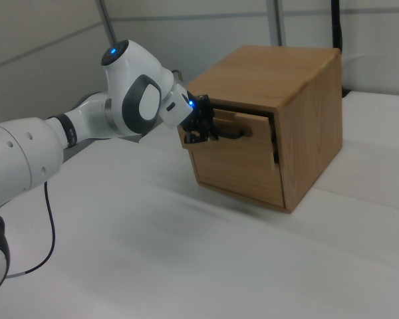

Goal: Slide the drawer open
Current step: 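Pull the handle outward, sliding the upper drawer out of the cabinet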

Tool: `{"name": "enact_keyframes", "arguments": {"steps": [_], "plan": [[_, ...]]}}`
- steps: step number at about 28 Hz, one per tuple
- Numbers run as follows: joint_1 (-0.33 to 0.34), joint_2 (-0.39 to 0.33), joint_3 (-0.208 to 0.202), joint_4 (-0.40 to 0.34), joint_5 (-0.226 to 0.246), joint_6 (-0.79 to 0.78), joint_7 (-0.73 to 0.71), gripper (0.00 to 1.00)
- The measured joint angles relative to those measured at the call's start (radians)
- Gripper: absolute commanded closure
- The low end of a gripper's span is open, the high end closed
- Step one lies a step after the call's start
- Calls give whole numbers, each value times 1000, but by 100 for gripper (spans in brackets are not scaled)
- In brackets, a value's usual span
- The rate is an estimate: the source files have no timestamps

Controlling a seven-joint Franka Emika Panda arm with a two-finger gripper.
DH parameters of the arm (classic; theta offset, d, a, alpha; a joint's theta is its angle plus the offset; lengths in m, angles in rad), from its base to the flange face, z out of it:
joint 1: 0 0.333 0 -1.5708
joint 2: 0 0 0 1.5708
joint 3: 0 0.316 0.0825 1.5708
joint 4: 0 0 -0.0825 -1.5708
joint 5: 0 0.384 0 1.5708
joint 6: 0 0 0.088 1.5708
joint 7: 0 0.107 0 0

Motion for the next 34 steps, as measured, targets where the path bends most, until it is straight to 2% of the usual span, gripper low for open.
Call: {"name": "enact_keyframes", "arguments": {"steps": [34], "plan": [[5,-419,10,-532,0,-5,-41,100]]}}
